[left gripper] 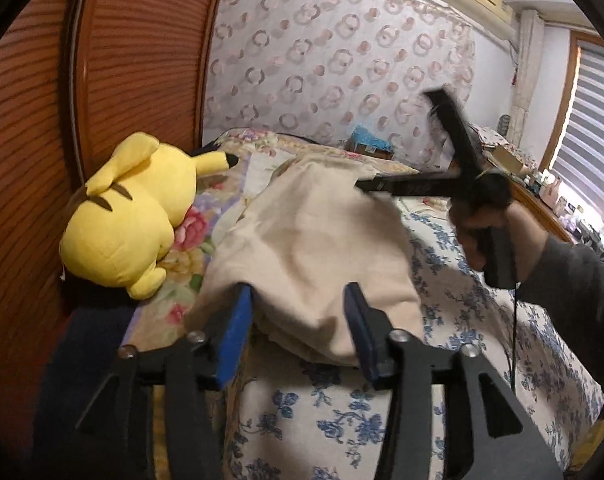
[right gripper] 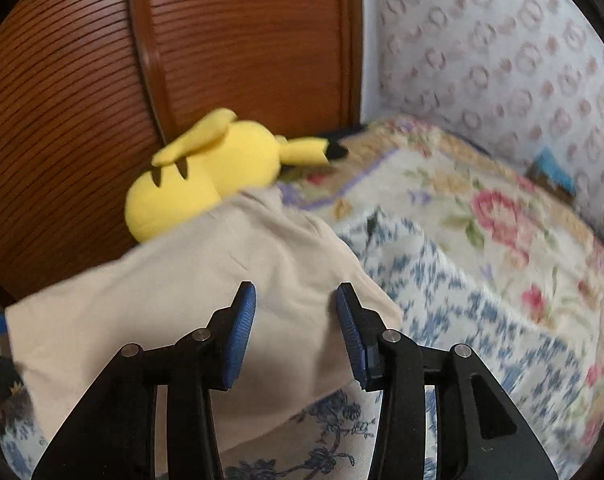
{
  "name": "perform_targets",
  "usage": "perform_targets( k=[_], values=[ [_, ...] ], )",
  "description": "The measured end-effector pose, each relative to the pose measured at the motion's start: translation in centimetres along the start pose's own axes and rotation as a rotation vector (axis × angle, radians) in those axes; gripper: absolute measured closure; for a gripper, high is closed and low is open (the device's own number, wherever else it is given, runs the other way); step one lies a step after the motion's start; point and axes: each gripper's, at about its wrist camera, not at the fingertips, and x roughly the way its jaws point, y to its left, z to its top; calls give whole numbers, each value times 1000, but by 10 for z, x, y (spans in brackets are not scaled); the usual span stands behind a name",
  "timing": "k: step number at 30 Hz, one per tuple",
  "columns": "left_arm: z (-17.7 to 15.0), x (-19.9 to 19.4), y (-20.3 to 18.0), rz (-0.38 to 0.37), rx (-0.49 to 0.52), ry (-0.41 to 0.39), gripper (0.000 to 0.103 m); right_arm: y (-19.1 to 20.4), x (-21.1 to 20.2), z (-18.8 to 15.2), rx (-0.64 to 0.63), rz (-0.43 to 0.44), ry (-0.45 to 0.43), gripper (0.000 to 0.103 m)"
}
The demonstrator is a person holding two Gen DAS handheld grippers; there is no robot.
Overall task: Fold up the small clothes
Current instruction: 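Lift the folded shirt with both grippers and carry it toward the yellow plush toy, then lay the folded shirt beside the plush toy and open both grippers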
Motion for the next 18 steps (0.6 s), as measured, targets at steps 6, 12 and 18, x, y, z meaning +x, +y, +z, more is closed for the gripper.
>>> perform_targets(
  k=[6, 12, 18],
  values=[
    [9, -19, -18, 21, 39, -38, 41, -11, -5, -12, 68, 34, -8, 59],
    [12, -34, -46, 36, 80, -40, 41, -2, -64, -24, 57, -8, -72, 59],
    [8, -47, -86, 31, 127, -45, 41, 10, -156, -69, 69, -60, -166, 58]
  ],
)
